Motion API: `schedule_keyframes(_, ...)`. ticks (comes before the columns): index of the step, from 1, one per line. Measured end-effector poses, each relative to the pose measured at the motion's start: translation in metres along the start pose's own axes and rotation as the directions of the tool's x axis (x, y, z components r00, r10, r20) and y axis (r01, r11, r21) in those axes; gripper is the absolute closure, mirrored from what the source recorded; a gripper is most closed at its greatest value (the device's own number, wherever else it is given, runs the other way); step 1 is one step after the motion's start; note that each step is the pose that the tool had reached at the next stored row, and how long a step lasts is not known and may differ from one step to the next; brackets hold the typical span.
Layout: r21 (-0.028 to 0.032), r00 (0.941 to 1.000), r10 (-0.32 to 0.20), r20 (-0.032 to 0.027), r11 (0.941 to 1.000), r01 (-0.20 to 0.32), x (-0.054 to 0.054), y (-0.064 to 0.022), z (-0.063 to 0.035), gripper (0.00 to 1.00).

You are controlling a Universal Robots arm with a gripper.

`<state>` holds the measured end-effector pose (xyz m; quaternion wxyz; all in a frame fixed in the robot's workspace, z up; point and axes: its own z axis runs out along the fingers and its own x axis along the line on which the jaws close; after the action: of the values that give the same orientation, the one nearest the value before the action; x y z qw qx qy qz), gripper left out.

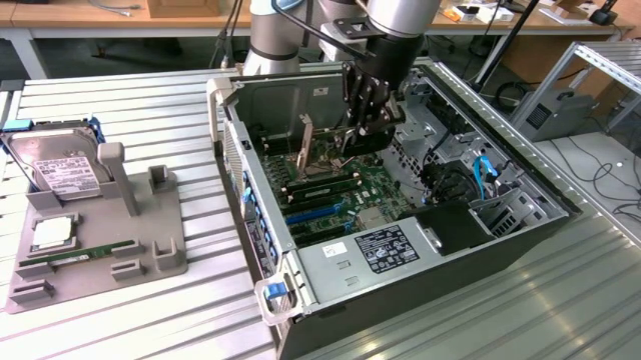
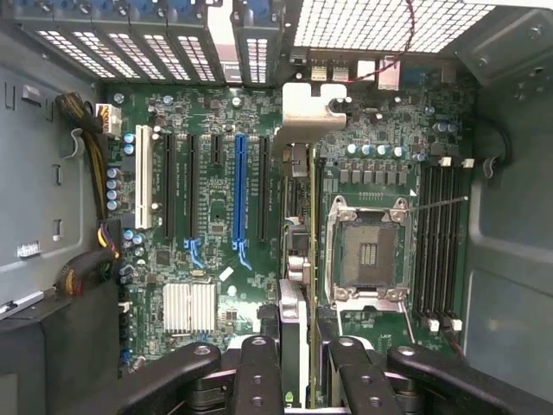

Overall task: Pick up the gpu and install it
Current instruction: 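Insert the gpu into the slot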

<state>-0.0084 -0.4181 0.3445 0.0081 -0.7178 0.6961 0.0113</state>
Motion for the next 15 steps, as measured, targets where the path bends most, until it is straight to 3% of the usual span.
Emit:
schedule_keyframes(6,0.0001,1.0,0.0,0.0002,1.0,0.0,0.011,0.0032,0.0052,0.73)
schedule_keyframes(15,0.0001,1.0,0.004,-0.0001,1.0,-0.004,0.016,0.0159,0.012,0.73)
